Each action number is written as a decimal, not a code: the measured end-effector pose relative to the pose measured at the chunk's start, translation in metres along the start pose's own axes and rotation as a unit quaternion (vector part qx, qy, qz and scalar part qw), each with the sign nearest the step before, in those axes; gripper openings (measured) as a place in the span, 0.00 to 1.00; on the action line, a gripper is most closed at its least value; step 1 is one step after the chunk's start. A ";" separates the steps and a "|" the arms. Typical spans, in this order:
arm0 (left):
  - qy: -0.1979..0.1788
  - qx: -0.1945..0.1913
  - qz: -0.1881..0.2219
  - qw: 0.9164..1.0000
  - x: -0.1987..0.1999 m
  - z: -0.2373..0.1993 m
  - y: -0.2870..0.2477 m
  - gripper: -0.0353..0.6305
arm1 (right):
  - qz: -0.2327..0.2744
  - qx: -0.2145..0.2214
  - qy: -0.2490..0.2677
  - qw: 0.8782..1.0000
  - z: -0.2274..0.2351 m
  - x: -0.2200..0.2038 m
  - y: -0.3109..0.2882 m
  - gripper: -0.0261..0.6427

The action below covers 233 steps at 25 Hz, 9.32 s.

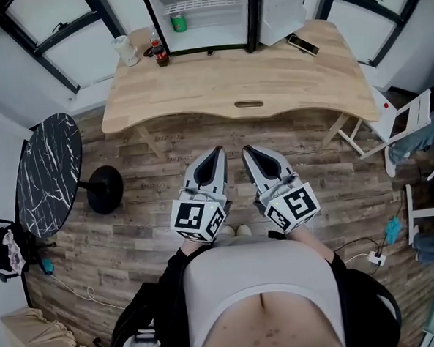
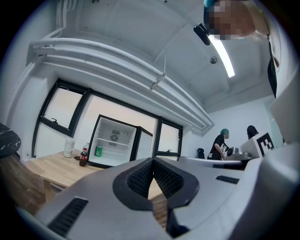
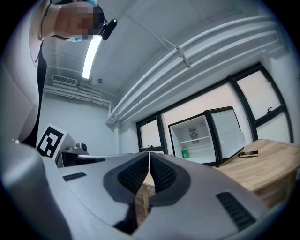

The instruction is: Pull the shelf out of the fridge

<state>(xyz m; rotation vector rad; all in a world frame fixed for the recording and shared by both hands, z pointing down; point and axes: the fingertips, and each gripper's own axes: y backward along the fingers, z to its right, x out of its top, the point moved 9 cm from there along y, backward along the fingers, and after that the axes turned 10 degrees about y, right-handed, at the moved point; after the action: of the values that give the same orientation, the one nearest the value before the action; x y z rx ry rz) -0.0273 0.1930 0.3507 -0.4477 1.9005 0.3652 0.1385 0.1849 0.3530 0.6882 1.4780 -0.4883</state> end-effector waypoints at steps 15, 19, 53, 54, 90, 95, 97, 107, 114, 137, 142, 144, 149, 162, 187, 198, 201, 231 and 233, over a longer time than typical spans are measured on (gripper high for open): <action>0.002 0.007 -0.006 1.000 -0.010 -0.014 -0.029 0.06 | -0.005 0.008 -0.010 1.000 0.027 -0.016 -0.021 0.08; -0.001 0.006 0.001 1.000 -0.002 -0.038 -0.053 0.06 | -0.001 0.000 -0.005 1.000 0.043 -0.019 -0.049 0.08; 0.006 -0.042 -0.025 0.999 0.075 -0.237 -0.269 0.06 | -0.007 -0.042 -0.004 0.999 0.165 -0.045 -0.310 0.08; 0.007 -0.041 -0.024 0.999 0.076 -0.239 -0.268 0.06 | -0.007 -0.042 -0.004 0.999 0.165 -0.045 -0.312 0.08; 0.059 0.000 -0.010 0.998 0.089 -0.337 -0.431 0.41 | -0.032 -0.115 -0.072 0.990 0.329 -0.087 -0.433 0.42; 0.072 0.012 -0.011 0.997 0.089 -0.352 -0.459 0.42 | -0.035 -0.122 -0.091 0.988 0.352 -0.095 -0.460 0.45; 0.075 0.014 -0.010 0.997 0.090 -0.357 -0.470 0.43 | -0.037 -0.125 -0.100 0.986 0.360 -0.099 -0.469 0.46; 0.101 0.023 -0.009 0.995 0.089 -0.376 -0.510 0.46 | -0.020 -0.142 -0.146 0.979 0.395 -0.108 -0.501 0.49; 0.117 0.029 -0.005 0.993 0.095 -0.383 -0.525 0.49 | -0.016 -0.143 -0.152 0.978 0.405 -0.108 -0.518 0.51; 0.170 0.063 0.015 0.983 0.105 -0.401 -0.566 0.52 | 0.011 -0.149 -0.232 0.961 0.428 -0.111 -0.556 0.53; 0.180 0.066 0.021 0.981 0.106 -0.405 -0.572 0.52 | 0.021 -0.148 -0.249 0.957 0.432 -0.111 -0.563 0.53; 0.184 0.068 0.021 0.980 0.107 -0.406 -0.575 0.52 | 0.020 -0.152 -0.251 0.956 0.432 -0.111 -0.563 0.53; 0.188 0.068 0.025 0.980 0.108 -0.409 -0.579 0.52 | 0.024 -0.164 -0.255 0.953 0.432 -0.112 -0.565 0.52; 0.202 0.081 0.048 0.975 0.107 -0.412 -0.583 0.52 | 0.048 -0.198 -0.248 0.947 0.433 -0.112 -0.565 0.52; 0.245 0.084 0.049 0.965 0.102 -0.413 -0.580 0.36 | 0.042 -0.194 -0.255 0.946 0.430 -0.115 -0.560 0.41; 0.244 0.090 0.046 0.965 0.101 -0.409 -0.575 0.35 | 0.041 -0.189 -0.256 0.947 0.426 -0.115 -0.555 0.41; 0.245 0.089 0.047 0.964 0.102 -0.409 -0.573 0.35 | 0.040 -0.188 -0.255 0.948 0.424 -0.113 -0.555 0.41; 0.276 0.076 0.038 0.958 0.098 -0.399 -0.555 0.31 | 0.040 -0.196 -0.267 0.943 0.409 -0.111 -0.537 0.37; 0.277 0.076 0.039 0.957 0.097 -0.399 -0.552 0.30 | 0.039 -0.196 -0.268 0.942 0.407 -0.111 -0.535 0.37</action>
<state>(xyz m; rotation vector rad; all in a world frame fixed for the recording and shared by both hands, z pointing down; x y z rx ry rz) -0.1252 -0.4876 0.3792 -0.3991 2.4768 0.1464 0.0652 -0.4919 0.3837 0.2623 0.9833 -0.2736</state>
